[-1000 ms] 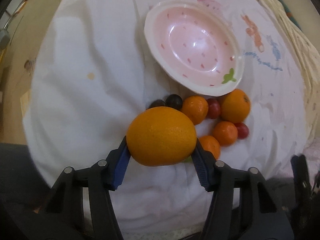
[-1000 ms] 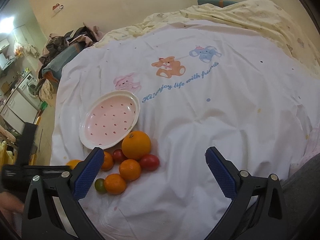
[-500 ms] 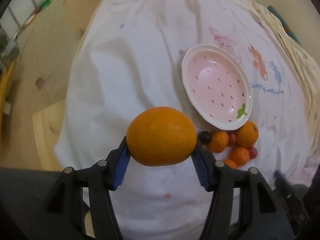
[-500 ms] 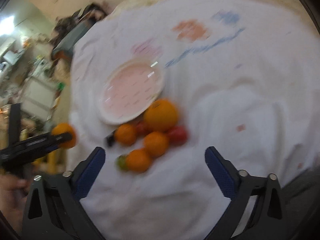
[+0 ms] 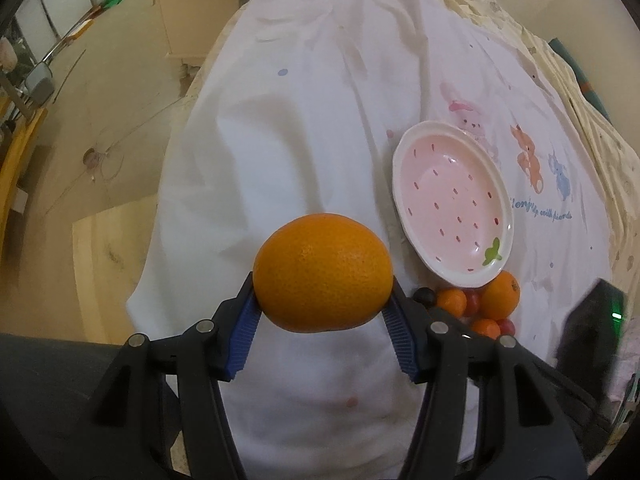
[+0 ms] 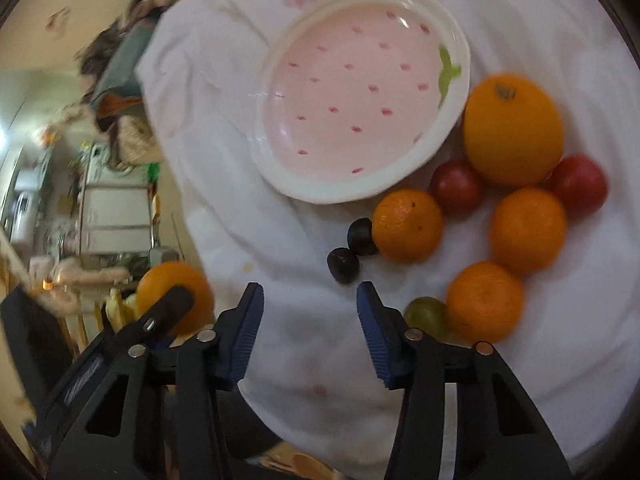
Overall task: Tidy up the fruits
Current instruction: 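Carry the large orange toward the plate while the right tool grasps a dark grape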
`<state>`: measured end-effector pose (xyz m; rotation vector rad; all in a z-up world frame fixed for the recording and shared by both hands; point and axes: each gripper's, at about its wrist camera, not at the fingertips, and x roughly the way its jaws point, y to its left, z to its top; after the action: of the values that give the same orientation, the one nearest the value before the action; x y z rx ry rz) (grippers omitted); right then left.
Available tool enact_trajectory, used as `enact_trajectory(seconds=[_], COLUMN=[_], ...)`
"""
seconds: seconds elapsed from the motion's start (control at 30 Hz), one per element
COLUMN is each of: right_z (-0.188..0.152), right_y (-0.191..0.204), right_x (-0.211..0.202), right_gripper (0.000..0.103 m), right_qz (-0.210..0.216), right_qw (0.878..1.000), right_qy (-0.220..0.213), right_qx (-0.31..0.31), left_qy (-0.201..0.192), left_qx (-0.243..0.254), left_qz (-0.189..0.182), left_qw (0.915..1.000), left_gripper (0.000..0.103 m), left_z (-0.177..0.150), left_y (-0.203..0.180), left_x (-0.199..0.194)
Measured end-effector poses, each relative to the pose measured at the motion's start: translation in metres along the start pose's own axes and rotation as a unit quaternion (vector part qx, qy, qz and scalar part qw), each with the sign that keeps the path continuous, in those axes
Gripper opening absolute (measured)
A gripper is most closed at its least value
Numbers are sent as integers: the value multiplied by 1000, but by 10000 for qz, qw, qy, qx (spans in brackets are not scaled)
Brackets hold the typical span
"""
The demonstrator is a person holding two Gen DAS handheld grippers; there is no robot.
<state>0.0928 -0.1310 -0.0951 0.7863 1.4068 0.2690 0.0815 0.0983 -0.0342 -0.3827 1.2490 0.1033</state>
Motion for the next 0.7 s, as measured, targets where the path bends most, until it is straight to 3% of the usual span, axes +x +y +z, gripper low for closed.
enact_trajectory(seconds=[0.07,0.33,0.4,0.53,0.7], right_z=[2,5,6,3,2], right_y=[1,-5,-6,-2,0], right_x=[8,29,28,22,-13], right_gripper=[40,35,23,23,23], right_qz=[-204,-712,-663,-547,-223], right_qw=[9998,9973,9976,9984,9986], right_qy=[-70,-76,-93,-121,-237], right_qx=[55,155,148,-73,-425], left_qy=[-22,-32,-36,-19,-18], left_qx=[-16,-19,-15,-20,18], left_qz=[-36,-115,-100,-38,-29], left_qw=[10000,9999,9999,10000,10000], left_gripper=[55,55,55,55,55], left_z=[0,1,1,1,-2], left_y=[0,-2,-2,-2,-2], left_x=[-1,-1,-1,0,2])
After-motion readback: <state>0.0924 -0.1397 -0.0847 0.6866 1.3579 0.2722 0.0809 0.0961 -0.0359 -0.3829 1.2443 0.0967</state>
